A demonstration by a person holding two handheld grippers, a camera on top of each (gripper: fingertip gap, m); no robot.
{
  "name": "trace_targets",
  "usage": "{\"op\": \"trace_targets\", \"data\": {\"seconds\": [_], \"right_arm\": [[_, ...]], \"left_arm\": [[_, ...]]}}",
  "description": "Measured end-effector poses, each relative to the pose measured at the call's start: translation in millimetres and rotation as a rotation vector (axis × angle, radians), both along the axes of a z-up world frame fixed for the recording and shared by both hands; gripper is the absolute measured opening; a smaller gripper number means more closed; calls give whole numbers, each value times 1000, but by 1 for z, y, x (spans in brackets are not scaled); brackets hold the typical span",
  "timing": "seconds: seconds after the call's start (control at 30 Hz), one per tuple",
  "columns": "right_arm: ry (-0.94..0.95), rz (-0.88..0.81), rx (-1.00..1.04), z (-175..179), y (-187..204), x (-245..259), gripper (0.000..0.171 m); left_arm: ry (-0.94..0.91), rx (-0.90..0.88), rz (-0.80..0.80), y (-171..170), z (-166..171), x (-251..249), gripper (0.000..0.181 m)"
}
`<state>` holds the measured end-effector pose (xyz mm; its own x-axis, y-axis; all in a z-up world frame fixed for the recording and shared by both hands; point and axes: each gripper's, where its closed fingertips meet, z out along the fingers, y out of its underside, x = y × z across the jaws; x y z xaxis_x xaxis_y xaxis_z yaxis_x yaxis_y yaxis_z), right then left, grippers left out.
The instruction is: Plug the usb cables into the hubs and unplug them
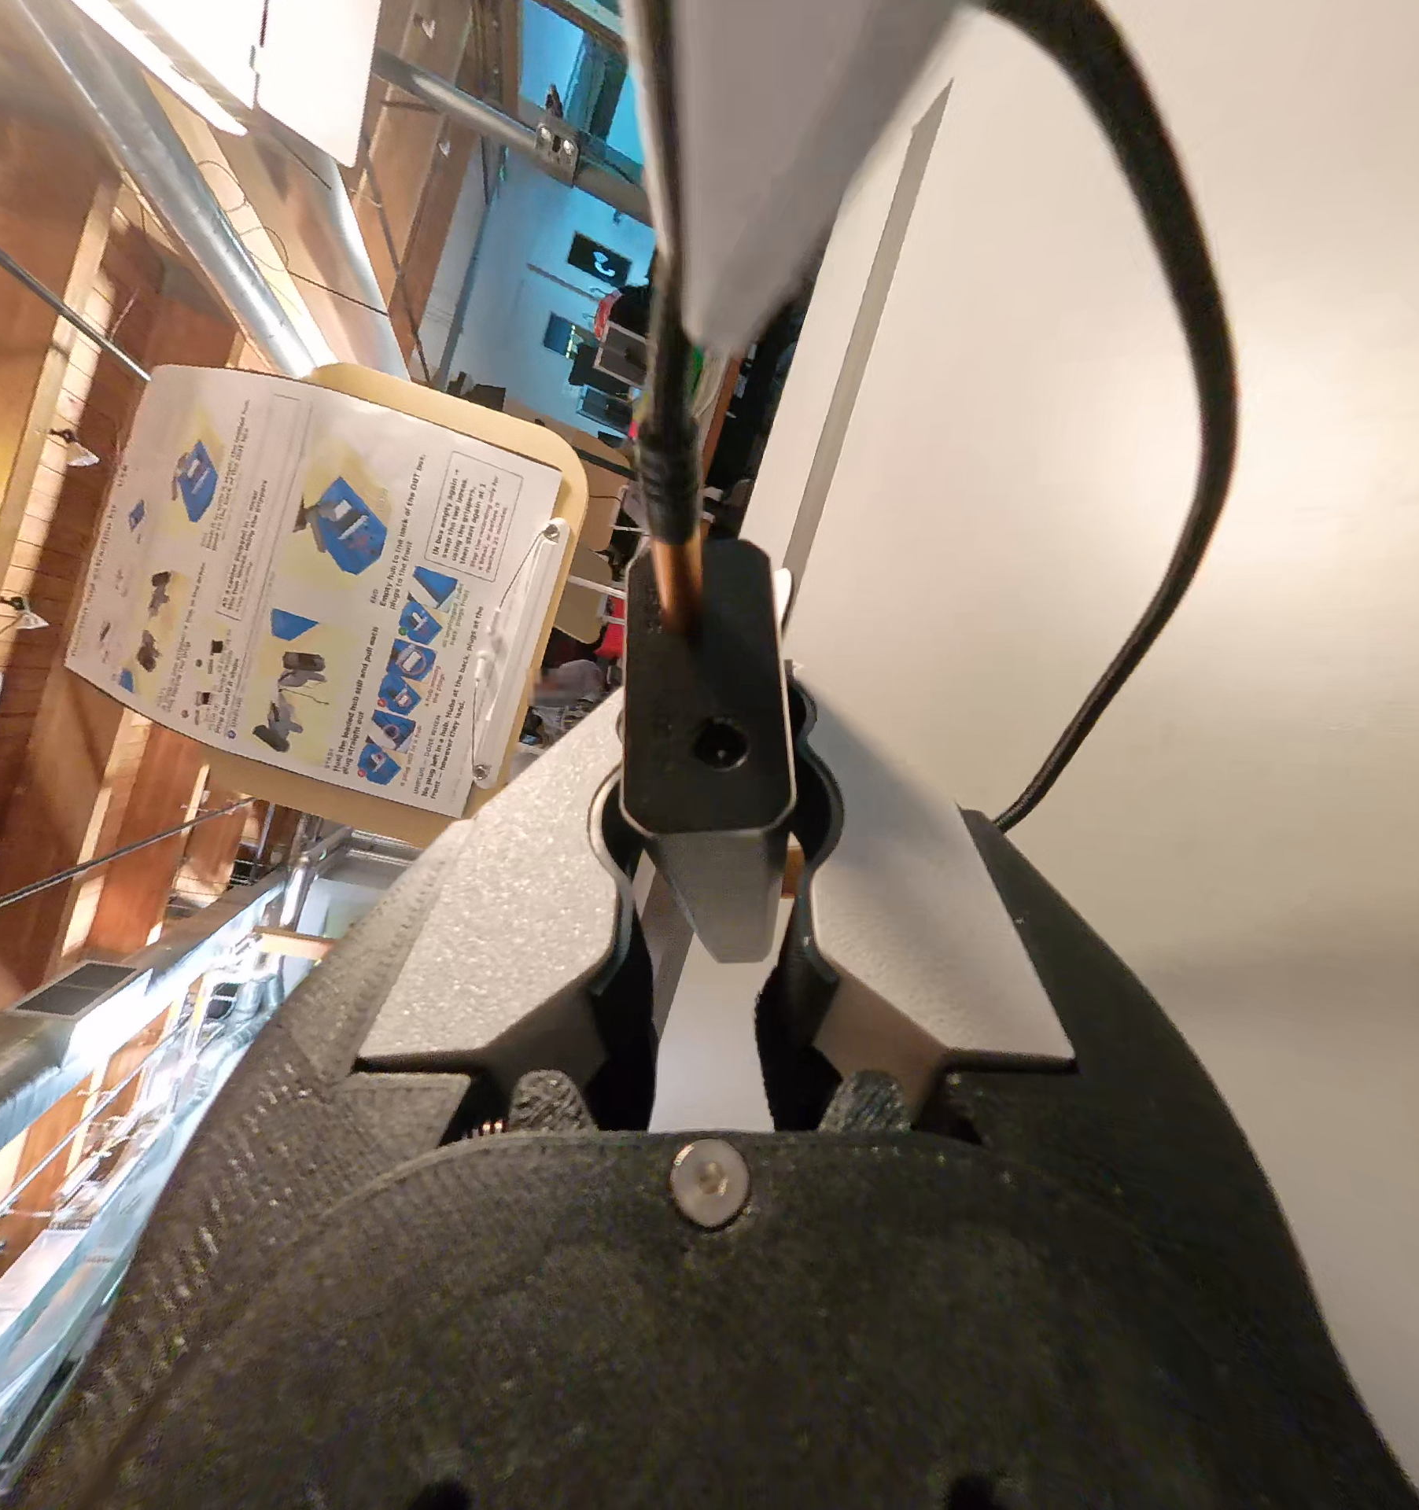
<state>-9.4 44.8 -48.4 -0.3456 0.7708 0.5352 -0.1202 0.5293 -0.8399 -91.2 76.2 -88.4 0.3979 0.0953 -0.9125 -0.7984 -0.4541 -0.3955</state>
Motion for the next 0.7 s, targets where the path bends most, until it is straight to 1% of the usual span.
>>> {"op": "trace_targets", "data": {"seconds": [0.03, 0.1, 0.13, 0.17, 0.2, 0.23, 0.27, 0.3, 0.33, 0.37, 0.47, 0.5, 0.53, 0.57, 0.63, 0.7], "right_arm": [[11, -8, 33, -5, -5, -1, 2], [23, -25, 109, -15, -11, -3, 2], [28, -21, 115, -14, -11, -2, 2], [33, 4, 76, -6, -9, 0, 2], [73, 61, -17, 12, -7, 10, 2], [107, 73, -138, 36, 2, 19, 2], [80, 9, -143, 39, 18, 15, 2], [91, -68, -77, 33, 30, 9, 1], [57, -86, -22, 21, 30, 5, 2], [22, -74, -9, 10, 25, 3, 2], [-4, -42, -47, 1, 19, -2, 2], [-18, -28, -65, -1, 18, -2, 3], [-27, -15, -85, -3, 18, -2, 3], [-34, 3, -106, -5, 18, -2, 4], [-49, 35, -135, -9, 18, -3, 14], [-47, 42, -134, -11, 23, -4, 16]], "left_arm": [[1, -9, 11, -1, -2, -2, 34], [8, -22, 28, -3, -5, -6, 33], [9, -22, 25, -4, -6, -5, 33], [1, -21, 19, -5, -5, -3, 33], [-32, -28, 66, -8, -8, -12, 33], [-76, -38, 124, -15, -13, -29, 32], [-120, 4, 131, -22, -8, -40, 32], [-132, 51, 143, -28, 3, -45, 32], [-88, 85, 171, -32, 13, -49, 32], [-81, 92, 186, -33, 17, -51, 33], [-320, 195, 141, -35, 20, -53, 33], [-382, 228, 141, -38, 21, -57, 35], [-431, 268, 136, -42, 24, -61, 32], [-486, 313, 123, -46, 28, -65, 32], [-636, 406, 94, -54, 34, -73, 32], [-764, 490, 73, -63, 38, -82, 31]]}}
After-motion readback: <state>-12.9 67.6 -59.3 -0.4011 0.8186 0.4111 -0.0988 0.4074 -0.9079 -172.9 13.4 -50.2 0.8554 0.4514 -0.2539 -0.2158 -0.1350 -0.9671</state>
